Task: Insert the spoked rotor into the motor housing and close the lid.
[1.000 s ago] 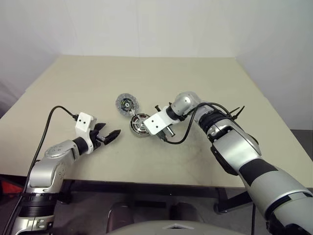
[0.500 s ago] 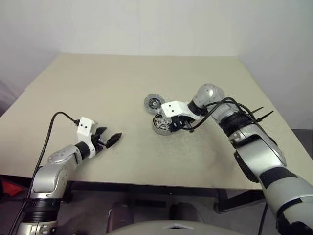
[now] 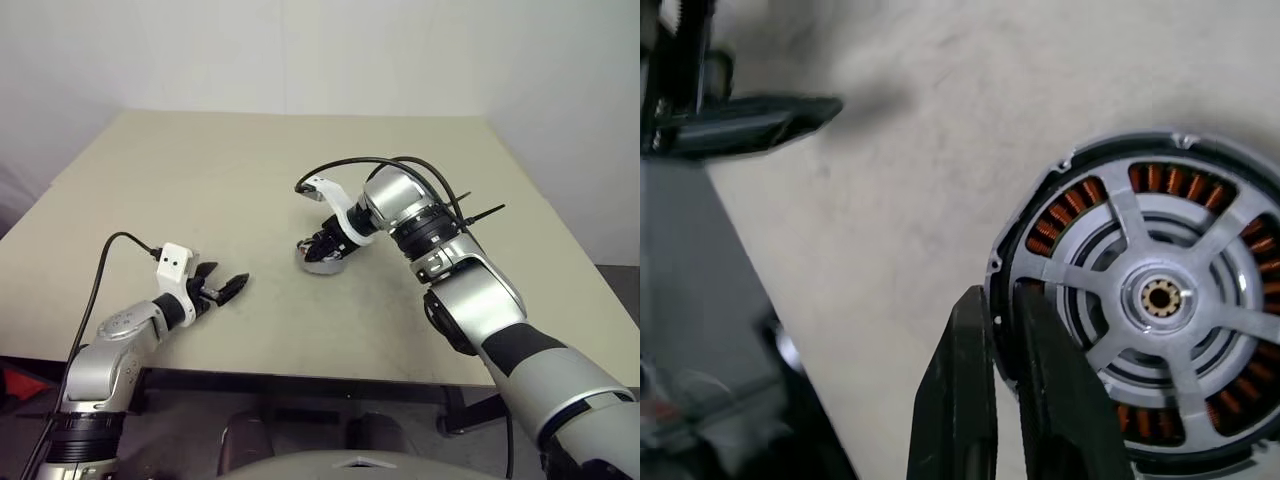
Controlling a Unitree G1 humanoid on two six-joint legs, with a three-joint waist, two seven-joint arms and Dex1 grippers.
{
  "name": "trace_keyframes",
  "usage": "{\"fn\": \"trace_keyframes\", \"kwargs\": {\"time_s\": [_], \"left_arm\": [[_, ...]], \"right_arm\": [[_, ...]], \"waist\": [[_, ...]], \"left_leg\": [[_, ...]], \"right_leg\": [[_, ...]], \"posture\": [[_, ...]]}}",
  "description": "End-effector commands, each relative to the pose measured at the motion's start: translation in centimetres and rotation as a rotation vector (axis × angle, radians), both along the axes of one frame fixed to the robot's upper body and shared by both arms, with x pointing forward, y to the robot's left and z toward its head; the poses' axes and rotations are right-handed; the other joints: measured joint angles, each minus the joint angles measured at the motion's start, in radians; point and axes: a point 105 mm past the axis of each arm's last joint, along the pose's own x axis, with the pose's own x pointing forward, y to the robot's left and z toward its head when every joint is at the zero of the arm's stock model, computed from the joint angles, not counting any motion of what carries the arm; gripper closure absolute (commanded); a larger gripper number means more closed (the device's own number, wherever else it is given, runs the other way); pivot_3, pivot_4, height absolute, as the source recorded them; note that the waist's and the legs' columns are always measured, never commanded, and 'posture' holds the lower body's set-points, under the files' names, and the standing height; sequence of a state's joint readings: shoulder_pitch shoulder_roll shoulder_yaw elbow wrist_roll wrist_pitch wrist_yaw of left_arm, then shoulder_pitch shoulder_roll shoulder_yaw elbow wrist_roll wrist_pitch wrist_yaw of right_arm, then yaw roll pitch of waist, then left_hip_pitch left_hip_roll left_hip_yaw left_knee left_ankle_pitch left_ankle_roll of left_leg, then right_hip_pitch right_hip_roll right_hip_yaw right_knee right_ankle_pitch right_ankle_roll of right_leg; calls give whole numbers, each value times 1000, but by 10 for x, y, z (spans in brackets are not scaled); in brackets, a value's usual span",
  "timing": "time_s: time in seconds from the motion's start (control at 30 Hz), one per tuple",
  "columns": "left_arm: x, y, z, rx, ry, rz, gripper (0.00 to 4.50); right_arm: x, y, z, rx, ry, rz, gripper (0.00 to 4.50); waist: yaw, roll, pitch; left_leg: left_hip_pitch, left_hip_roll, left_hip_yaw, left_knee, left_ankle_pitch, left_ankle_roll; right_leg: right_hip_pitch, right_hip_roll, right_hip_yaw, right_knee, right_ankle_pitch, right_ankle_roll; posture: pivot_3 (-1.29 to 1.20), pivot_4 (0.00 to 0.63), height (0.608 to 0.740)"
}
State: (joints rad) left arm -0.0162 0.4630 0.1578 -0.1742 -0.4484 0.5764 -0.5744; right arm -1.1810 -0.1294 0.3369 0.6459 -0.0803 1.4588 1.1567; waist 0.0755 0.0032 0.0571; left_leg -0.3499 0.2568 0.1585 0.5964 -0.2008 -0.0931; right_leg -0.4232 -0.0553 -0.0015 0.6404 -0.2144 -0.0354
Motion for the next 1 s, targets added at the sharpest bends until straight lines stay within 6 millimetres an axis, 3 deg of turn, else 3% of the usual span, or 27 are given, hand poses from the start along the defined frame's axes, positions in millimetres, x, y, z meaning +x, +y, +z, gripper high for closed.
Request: {"fn": "trace_keyframes", "kwargs": {"time_s": [0.03, 0.7, 0.93, 0.97, 1.0], "left_arm": [[0, 3, 16, 12, -57, 4, 0], [-2, 5, 17, 16, -58, 19, 0], [-3, 5, 19, 23, -64, 22, 0], [-3, 6, 19, 23, -64, 23, 0], [-3, 6, 19, 25, -65, 23, 0]], "right_arm": [[-3, 9, 2, 11, 43, -67, 4491], [5, 75, 13, 135, 27, -368, 4491], [8, 94, 4, 167, -3, -405, 4491], [8, 96, 3, 165, -7, -405, 3797], [9, 98, 3, 168, -16, -400, 3460]], "waist": [[2, 0, 0], [-1, 0, 0], [-4, 0, 0], [-4, 1, 1], [-4, 1, 1]], "left_leg": [[0, 0, 0, 0, 0, 0], [7, 0, -5, -19, 12, -22], [15, -4, -7, -19, 12, -21], [15, -4, -8, -19, 12, -21], [15, -4, -8, -19, 12, -21]], "right_leg": [[0, 0, 0, 0, 0, 0], [-1, 4, -1, 0, -1, -1], [5, 3, 0, 1, -5, 6], [5, 3, -1, 1, -5, 6], [5, 2, -1, 1, -5, 6]], "posture": [[0, 0, 740], [0, 0, 740], [0, 0, 740], [0, 0, 740], [0, 0, 740]]}}
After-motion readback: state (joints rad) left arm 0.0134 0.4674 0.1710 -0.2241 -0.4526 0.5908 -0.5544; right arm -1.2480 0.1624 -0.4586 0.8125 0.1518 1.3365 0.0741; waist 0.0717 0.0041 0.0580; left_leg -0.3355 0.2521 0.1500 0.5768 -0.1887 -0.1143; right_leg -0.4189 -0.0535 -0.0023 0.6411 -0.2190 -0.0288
